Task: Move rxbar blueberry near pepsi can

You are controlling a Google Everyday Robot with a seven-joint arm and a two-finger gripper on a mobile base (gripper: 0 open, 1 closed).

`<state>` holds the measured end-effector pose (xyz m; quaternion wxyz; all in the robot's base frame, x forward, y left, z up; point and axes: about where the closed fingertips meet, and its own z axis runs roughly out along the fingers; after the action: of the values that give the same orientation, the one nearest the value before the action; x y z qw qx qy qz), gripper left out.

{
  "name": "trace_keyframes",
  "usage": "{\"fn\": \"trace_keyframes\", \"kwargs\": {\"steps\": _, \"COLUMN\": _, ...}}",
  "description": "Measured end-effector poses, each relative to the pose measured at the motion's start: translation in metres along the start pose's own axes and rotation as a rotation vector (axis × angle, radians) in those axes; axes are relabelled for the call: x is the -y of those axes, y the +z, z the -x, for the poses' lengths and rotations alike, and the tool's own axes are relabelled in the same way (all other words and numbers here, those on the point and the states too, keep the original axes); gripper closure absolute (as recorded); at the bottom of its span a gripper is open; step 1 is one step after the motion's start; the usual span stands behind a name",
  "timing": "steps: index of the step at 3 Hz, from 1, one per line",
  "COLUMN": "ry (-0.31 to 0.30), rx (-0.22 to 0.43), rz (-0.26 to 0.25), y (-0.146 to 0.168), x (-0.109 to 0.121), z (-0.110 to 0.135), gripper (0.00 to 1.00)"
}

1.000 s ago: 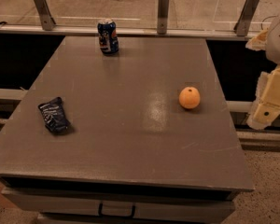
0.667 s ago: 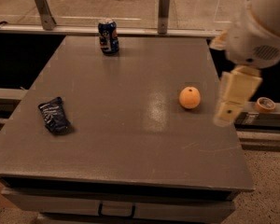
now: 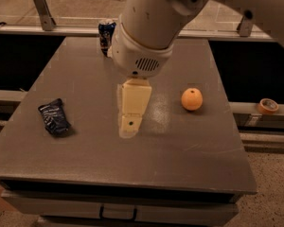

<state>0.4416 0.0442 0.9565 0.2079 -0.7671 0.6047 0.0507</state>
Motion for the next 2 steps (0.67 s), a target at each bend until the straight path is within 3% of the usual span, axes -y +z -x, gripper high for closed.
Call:
{"fn": "trace_keyframes", "kwargs": {"steps": 1, "ry": 0.0, "rx": 0.0, "rz": 0.0, "y": 0.0, "x": 0.0, "z": 0.0, "gripper": 0.0}}
{"fn": "trace_keyframes", "kwargs": {"steps": 2, "ry": -0.008, "rx": 0.078, "rz": 0.01, "y": 0.025, "x": 0.019, "z": 0.016, "gripper": 0.0}}
